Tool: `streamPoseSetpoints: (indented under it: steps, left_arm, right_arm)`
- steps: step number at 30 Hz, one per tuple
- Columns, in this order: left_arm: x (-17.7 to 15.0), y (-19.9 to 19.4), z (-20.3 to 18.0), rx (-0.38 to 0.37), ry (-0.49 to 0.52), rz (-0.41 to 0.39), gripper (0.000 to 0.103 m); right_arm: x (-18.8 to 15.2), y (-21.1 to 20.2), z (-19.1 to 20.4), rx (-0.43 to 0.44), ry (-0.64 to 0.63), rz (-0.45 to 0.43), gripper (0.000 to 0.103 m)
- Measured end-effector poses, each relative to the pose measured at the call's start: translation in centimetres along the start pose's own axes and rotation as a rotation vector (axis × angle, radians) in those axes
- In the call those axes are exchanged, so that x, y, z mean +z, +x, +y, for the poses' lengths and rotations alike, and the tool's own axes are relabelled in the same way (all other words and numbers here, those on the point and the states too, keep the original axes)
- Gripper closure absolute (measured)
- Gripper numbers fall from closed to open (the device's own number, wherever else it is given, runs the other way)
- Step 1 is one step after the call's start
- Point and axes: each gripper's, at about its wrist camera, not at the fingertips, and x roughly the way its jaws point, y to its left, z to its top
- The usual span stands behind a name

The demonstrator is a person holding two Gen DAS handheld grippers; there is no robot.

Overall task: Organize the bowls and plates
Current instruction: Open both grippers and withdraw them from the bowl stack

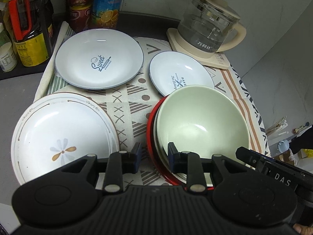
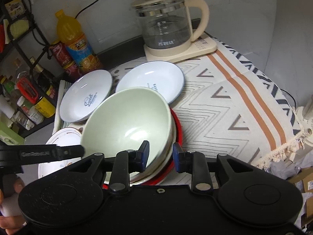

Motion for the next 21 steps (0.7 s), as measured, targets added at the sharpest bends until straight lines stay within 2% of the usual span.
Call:
streamPoseSetpoints:
  steps: [5,7,11,16,21]
  left_arm:
    - [0.1,-1.0,0.5,0.004,0.004,-0.014,0.075]
    - [0.0,-1.5,0.8,0.005,0.004,-0.017,0.071]
    - [-0.2,-2.2,1.3,0.026,0.008,-0.025,0.055]
    - [-0.6,-3.5,2.4,0.04,0.003,-0.037,0.039]
    - [-1.4,-5.6,4.3,0.066,-0.003,-0.067,0.026]
  right_arm:
    - [-0.8,0.2,-0.2,-0.029,0.012,0.007,0.07]
    - [-1.0,-0.1,0.0,-0.03,0.023,0.007,0.069]
    - [-1.2,-1.3,1.2,-0.004,0.01,-0.027,0.05]
    - [-1.2,-2.4,3.2,0.025,-0.014,-0.054,0.041]
    - [-1.6,-3.2,6.0,0.057,-0.04,-0.087,0.022]
